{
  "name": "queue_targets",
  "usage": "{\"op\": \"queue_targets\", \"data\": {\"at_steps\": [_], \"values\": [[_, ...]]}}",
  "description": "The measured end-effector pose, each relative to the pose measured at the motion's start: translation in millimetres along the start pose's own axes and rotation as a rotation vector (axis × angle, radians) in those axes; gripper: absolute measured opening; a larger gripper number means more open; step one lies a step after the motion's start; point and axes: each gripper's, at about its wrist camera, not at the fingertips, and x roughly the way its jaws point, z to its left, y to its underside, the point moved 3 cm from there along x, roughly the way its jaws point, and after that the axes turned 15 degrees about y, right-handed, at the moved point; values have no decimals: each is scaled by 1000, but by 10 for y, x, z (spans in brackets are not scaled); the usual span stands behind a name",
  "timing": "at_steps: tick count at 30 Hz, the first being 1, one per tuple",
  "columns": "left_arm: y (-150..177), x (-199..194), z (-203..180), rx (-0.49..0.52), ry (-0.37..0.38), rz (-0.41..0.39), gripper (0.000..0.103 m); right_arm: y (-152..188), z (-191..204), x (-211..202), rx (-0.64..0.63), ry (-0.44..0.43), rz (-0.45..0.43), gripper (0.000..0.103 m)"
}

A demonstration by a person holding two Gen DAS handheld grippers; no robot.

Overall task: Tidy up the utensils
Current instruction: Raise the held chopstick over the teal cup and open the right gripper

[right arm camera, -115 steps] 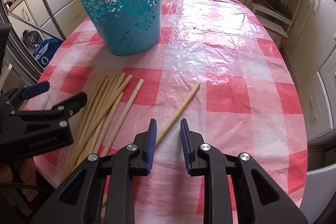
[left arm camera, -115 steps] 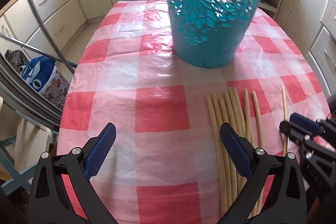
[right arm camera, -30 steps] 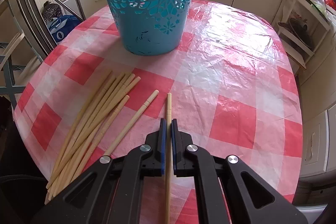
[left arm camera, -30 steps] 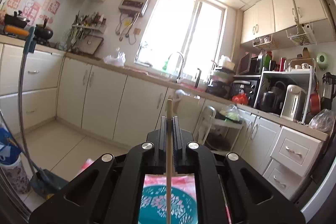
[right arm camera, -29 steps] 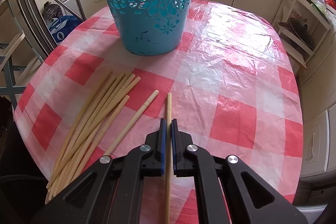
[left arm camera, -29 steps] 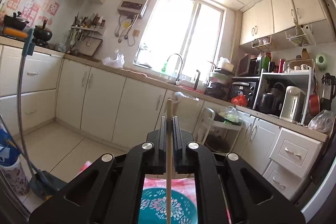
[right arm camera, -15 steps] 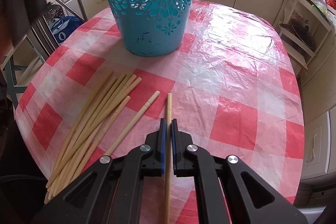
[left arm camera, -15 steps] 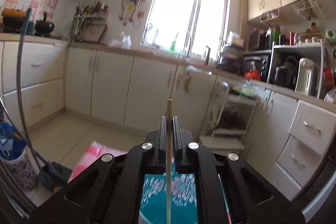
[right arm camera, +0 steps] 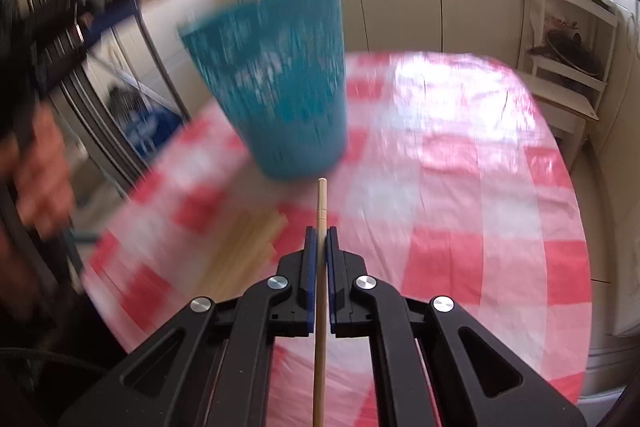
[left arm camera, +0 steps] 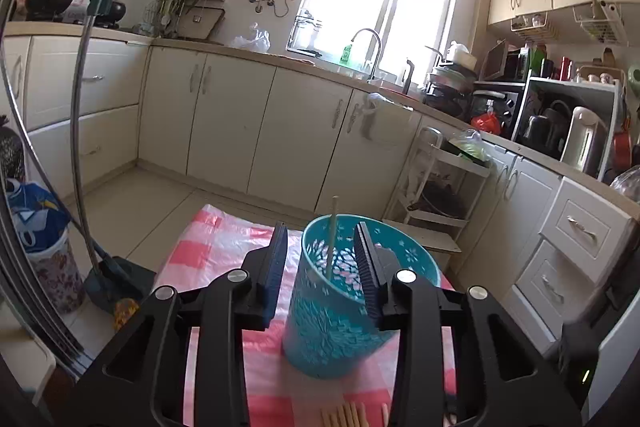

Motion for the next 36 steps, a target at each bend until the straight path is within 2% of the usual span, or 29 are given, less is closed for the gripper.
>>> {"op": "queue_targets", "data": {"at_steps": [2, 6, 10, 14, 17, 21, 25, 28, 36], "values": [[65, -137, -19, -21, 11, -3, 35, -128, -61, -147, 103, -77, -87, 6], [211, -302, -83, -66, 38, 2, 36, -470, -292, -496, 392, -277, -312, 6], [334, -350, -137, -105, 52, 22, 37, -869, -462, -634, 621, -447, -463, 6], [394, -363, -92, -140, 50, 46, 38, -1224, -603, -673, 765, -553, -600, 6], [368, -400, -76, -135, 40, 54, 38, -1539, -682, -638, 821, -551, -684, 6], [325, -429, -27, -116, 21, 58, 39, -1796, -694, -412, 849, -505, -718, 6], [333, -389, 58, -127, -3, 58, 39, -1806, -650, -42, 803, -410, -673, 6], [355, -345, 77, -133, -10, 60, 39, -1641, -521, 159, 738, -363, -632, 6], [452, -270, 11, -135, -9, 77, 40, -1282, -209, 219, 502, -310, -519, 6]]}}
